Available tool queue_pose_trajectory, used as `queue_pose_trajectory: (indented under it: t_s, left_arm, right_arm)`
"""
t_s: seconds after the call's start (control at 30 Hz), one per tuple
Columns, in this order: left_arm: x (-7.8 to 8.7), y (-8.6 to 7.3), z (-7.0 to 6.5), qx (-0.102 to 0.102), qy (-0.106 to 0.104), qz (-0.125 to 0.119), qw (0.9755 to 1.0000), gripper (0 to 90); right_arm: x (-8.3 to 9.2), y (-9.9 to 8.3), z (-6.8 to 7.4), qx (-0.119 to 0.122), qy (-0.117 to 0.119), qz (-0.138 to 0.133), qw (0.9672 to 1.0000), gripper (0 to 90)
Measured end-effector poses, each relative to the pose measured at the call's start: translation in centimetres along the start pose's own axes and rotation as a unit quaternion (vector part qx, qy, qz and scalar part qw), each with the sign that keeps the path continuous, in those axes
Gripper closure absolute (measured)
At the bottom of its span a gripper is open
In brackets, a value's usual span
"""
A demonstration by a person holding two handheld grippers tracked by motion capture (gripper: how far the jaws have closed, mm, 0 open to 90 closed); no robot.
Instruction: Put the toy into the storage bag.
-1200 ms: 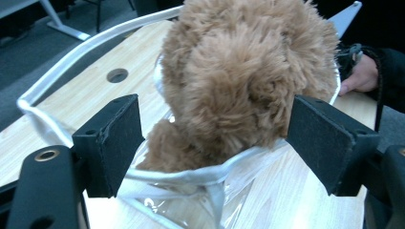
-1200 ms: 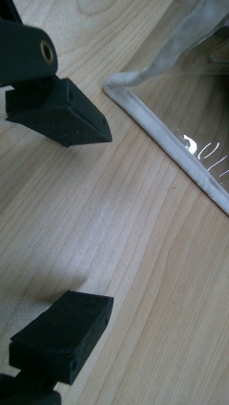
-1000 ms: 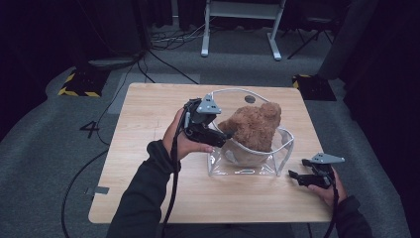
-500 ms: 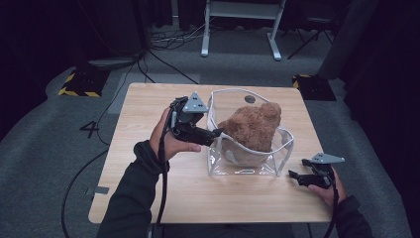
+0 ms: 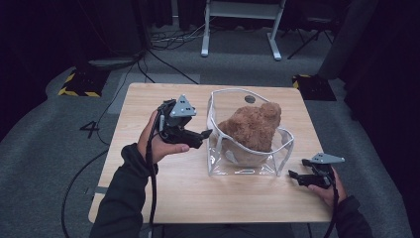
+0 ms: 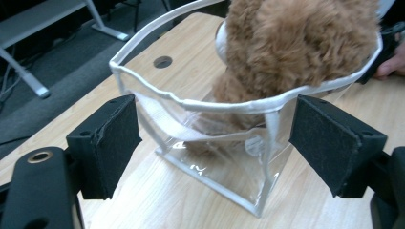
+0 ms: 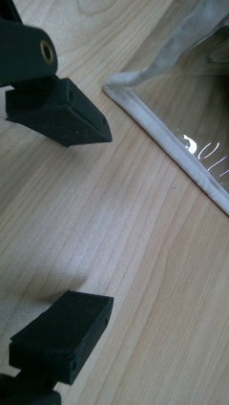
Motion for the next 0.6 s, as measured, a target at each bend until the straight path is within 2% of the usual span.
queue_pose_trajectory:
  t_s: [0.4,0.6]
  left_arm:
    - [-0.3,-2.0,0.1,-0.008,0.017,0.024,0.9995,17.4]
    - [-0.3,-3.5,0.4,-0.004,0.026,0.037,0.999,17.5]
  right_arm:
    - [0.0,0.0,0.0,0.0,0.0,0.0,1.0,18.9]
    - [0.0,0.0,0.0,0.0,0.0,0.0,1.0,18.9]
Point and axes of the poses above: each handheld gripper's, and its own axes: x roughly backward along the jaws, y roughly out of its top, z roughly to its left, the point moved 8 cm from there along -x, roughly forward along the jaws, and after that the axes turned 15 degrees about -x, right-handed, at the moved point
